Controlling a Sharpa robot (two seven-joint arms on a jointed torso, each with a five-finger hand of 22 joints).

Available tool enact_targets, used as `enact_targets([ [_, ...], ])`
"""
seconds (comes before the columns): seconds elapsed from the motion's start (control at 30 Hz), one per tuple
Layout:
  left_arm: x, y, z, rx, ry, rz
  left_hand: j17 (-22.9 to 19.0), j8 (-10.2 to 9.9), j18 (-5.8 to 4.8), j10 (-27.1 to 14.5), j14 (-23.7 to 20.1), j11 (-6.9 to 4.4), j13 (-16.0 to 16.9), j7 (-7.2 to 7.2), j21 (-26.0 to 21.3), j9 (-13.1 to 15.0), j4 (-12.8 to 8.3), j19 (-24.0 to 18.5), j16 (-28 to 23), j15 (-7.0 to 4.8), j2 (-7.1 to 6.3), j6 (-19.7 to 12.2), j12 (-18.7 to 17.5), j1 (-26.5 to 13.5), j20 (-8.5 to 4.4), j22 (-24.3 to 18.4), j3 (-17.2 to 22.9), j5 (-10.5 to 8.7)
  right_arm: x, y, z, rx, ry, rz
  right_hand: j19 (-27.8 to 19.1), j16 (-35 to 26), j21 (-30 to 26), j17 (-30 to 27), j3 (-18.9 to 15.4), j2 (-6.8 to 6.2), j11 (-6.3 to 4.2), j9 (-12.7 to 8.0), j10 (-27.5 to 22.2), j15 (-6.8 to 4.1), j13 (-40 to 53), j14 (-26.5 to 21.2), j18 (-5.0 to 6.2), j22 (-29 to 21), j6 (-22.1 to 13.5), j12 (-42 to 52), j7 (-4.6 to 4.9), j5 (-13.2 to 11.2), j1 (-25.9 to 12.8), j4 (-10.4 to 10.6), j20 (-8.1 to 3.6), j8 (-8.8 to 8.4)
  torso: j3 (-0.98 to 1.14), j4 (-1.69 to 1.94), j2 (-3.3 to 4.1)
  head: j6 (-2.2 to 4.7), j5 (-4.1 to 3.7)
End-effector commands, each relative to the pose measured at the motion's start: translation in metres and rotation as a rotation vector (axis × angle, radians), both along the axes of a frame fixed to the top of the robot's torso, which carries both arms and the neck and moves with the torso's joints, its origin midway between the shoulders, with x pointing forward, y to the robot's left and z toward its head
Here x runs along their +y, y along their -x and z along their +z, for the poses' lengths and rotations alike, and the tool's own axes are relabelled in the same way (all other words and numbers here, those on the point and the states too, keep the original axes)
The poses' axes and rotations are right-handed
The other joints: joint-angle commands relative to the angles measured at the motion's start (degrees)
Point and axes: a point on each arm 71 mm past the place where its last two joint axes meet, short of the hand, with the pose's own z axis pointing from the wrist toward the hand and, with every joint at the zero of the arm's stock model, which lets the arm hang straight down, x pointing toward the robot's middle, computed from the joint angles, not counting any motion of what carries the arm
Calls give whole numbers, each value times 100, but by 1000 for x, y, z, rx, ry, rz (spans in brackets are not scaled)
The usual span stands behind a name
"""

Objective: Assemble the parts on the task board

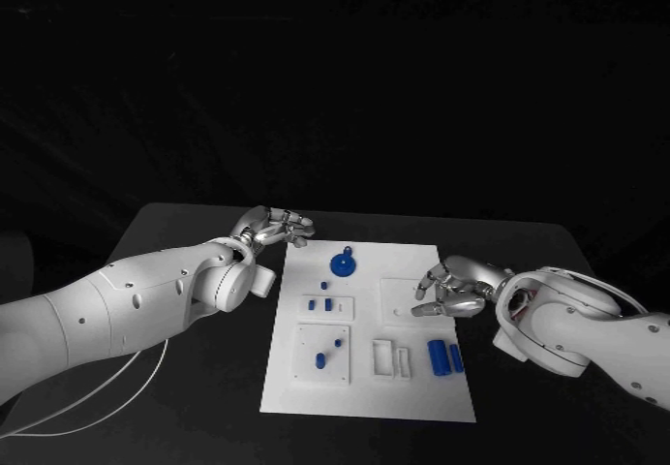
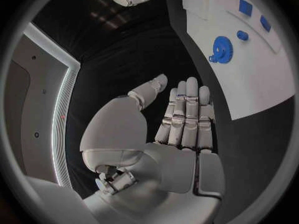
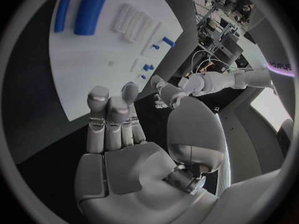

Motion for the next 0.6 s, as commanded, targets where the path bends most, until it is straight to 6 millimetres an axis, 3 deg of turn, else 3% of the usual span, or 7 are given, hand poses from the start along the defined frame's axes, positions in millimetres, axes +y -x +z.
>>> enact_targets([
  [0.03,-2,2,0,4,15,-22,13,26,-31,-35,50,-2,-8,0,-39,-11,2,11,-33,-8,25,-55,-38,-36,16,10,-31,-18,-15,7,-17,259,60,-65,-19,69,106,86,49,92,35,33,-385,-26,519,-23,390,151,22,476,22,10,-75,153,-54,-2,3,-7,-13,-27,-46],
  [0.23,-3,4,0,6,20,-31,29,27,-32,-53,51,7,-16,2,-47,-17,19,10,-47,-8,13,-60,-47,-69,17,16,-48,-19,-32,18,-30,359,128,-114,-87,186,288,229,33,231,7,148,-567,-50,946,-50,390,142,149,836,1,27,-316,349,-80,67,-12,-20,-20,-50,-102],
  [0.43,-3,6,-1,9,31,-40,56,30,-33,-64,53,12,-23,5,-59,-27,59,9,-70,-6,-5,-71,-50,-135,18,28,-81,-21,-37,24,-37,375,156,-143,-140,226,387,298,74,270,-16,234,-607,-70,1066,-65,390,137,170,886,-20,19,-552,531,-93,84,-2,-21,-20,-63,-155],
  [0.53,-3,7,-2,10,41,-43,81,31,-32,-70,53,13,-28,9,-72,-37,108,8,-93,-5,-17,-82,-51,-207,17,39,-113,-24,-36,26,-40,373,168,-145,-153,239,423,320,-99,323,4,237,-613,-53,1094,-68,390,137,109,892,-2,25,-918,747,-77,45,-2,-18,-23,-67,-172],
  [0.6,-4,7,-2,8,43,-46,103,33,-31,-74,52,15,-33,11,-84,-44,146,5,-112,-4,-32,-92,-50,-271,19,48,-145,-27,-36,28,-43,373,183,-144,-190,259,471,350,-253,397,0,255,-625,-57,1132,-77,390,139,98,904,-4,27,-963,670,-108,35,-3,-17,-18,-57,-184],
])
